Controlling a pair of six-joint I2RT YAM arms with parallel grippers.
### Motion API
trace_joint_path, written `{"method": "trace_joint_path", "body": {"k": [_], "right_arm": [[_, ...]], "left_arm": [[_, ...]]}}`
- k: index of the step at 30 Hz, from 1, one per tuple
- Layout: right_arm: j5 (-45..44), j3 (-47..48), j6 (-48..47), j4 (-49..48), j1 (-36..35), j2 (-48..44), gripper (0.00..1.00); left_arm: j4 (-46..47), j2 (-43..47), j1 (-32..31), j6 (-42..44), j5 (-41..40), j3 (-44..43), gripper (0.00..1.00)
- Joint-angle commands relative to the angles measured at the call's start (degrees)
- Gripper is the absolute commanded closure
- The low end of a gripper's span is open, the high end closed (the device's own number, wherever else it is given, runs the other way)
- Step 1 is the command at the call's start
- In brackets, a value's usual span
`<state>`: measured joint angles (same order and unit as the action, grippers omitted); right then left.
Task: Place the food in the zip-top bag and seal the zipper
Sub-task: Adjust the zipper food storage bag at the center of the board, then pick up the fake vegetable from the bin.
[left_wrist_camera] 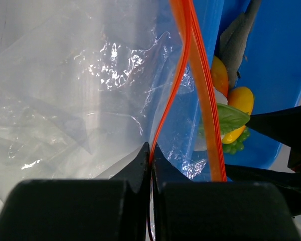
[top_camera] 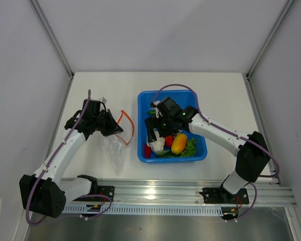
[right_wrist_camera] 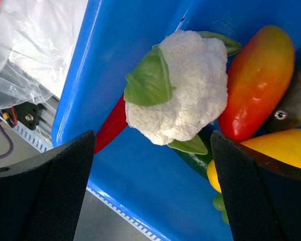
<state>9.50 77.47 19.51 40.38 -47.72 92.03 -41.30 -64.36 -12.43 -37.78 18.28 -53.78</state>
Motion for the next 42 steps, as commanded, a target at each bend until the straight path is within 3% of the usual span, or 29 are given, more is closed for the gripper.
{"method": "trace_joint_path", "body": {"k": [1, 12, 18, 21, 22, 24, 28, 34, 42], "right_arm": [[-1.1, 1.8, -1.5, -0.1, -1.2, 2.4, 0.02], [-9.1, -0.2, -0.7, -1.8, -2.8, 6.6, 0.05], [-9.5, -1.4, 1.6, -5.3, -3.0, 9.0, 0.15], [-11.6, -1.6, 1.4, -6.1, -3.1, 9.9, 0.23], [-12.0, -1.6, 1.2, -6.3, -3.1, 10.1, 0.34], [-12.2, -1.8, 1.2, -6.9, -3.1, 9.4, 0.43], [-13.0, -1.4, 1.1, -6.5, -3.0, 7.0, 0.71], [-12.1, -0.3, 1.9, -2.9, -2.9, 2.5, 1.0], [-10.3, 2.1, 4.3, 0.9, -1.9, -7.8, 1.0]], "left_arm": [[3.0, 2.8, -0.5, -3.0, 1.2, 3.1, 0.99], [1.4, 6.7, -0.7, -2.7, 2.5, 3.4, 0.99], [1.5, 7.1, -1.9, -3.3, 3.7, 3.9, 1.0], [1.6, 8.2, -2.1, -3.8, 3.3, 4.6, 0.99], [1.4, 8.4, -2.1, -3.9, 2.8, 4.5, 1.0], [0.7, 8.7, -2.1, -3.8, 2.6, 4.0, 0.99], [-1.0, 9.1, -2.1, -2.6, 1.7, 2.4, 0.99], [-3.3, 8.0, -2.1, 1.0, 0.9, 0.3, 0.99], [-2.9, 7.8, -2.4, 0.8, 3.1, 0.6, 0.99]]}}
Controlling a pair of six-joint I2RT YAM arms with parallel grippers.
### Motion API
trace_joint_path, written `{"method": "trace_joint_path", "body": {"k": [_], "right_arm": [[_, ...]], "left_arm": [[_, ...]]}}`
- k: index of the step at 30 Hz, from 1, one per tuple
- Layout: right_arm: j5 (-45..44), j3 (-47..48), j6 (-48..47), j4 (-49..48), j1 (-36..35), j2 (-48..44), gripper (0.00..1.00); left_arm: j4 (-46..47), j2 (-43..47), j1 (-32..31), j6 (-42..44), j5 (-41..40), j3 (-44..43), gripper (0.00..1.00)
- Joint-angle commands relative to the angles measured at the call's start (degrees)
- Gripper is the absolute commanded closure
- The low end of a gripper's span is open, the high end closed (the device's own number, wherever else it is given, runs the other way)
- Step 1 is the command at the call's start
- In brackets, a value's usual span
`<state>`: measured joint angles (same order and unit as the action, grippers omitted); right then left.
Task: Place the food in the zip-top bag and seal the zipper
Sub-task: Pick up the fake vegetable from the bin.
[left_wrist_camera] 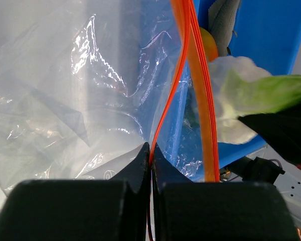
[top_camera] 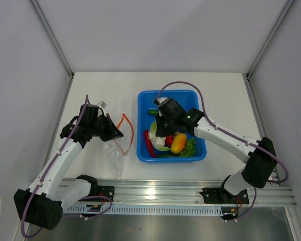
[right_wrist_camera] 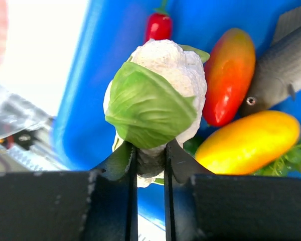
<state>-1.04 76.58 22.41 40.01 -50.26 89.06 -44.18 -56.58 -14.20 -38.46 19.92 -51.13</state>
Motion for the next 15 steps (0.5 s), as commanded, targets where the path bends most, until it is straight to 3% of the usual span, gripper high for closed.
{"method": "trace_joint_path", "body": {"k": [1, 4, 15], "right_arm": [[0.3, 4.1, 1.5, 1.7, 1.3, -5.2, 1.0], [1.6, 8.2, 2.6, 2.2, 3.0, -6.1, 1.0], [19.4, 25.8, 7.6, 6.3, 7.7, -0.9, 1.0]], "left_arm": [[-0.3, 0.0, -0.7, 1.7, 1.4, -2.2, 1.0], [-0.3, -0.2, -0.7, 2.2, 1.4, -3.0, 0.99], [-0.5, 1.4, -1.3, 1.3, -0.8, -5.8, 0.99]]}}
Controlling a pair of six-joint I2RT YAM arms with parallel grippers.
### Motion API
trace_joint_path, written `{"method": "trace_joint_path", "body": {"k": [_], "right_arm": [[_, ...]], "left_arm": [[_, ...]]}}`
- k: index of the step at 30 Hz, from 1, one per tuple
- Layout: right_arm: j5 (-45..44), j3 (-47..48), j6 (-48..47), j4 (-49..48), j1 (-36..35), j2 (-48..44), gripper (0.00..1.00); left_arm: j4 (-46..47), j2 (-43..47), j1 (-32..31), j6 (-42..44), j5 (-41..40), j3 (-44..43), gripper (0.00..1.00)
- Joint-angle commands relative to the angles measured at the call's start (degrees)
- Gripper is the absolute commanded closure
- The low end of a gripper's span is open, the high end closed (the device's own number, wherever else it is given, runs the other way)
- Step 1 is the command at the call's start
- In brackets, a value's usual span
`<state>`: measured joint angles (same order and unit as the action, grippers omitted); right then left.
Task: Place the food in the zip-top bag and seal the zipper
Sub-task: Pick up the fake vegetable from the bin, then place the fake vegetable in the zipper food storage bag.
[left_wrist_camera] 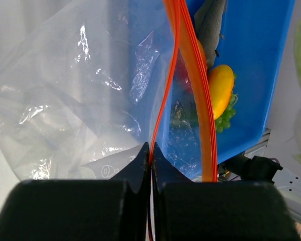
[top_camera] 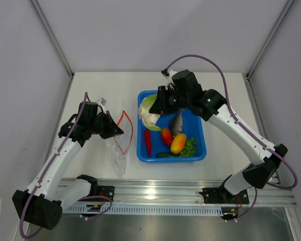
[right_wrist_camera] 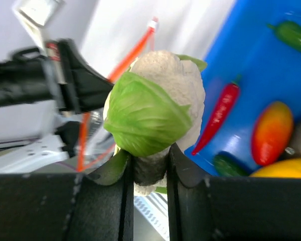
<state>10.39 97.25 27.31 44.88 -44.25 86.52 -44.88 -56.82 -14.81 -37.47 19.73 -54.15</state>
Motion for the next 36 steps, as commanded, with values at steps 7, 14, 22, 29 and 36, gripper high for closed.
{"method": "trace_joint_path", "body": {"k": [7, 14, 22, 29, 36], "right_arm": [[26.7, 8.1, 12.2, -2.1, 8.3, 5.1, 1.0], [39.7, 6.1, 23.2, -9.0, 7.2, 8.6, 1.0], [40.8, 6.3, 25.0, -7.2, 4.6, 10.2, 1.0], [39.3, 7.0, 23.6, -1.6, 2.8, 13.1, 1.0], [33.9, 10.4, 22.4, 6.1, 2.1, 17.2, 1.0]], "left_arm": [[2.1, 3.8, -0.8, -2.7, -3.2, -3.2, 1.0], [2.5, 2.4, -1.1, -3.1, -3.8, -3.6, 0.99], [3.8, 1.0, -1.3, -3.3, -4.2, -3.7, 0.99], [4.3, 0.7, -1.3, -3.3, -4.4, -4.8, 1.0], [4.4, 2.0, -1.3, -3.3, -4.5, -4.4, 0.99]]}}
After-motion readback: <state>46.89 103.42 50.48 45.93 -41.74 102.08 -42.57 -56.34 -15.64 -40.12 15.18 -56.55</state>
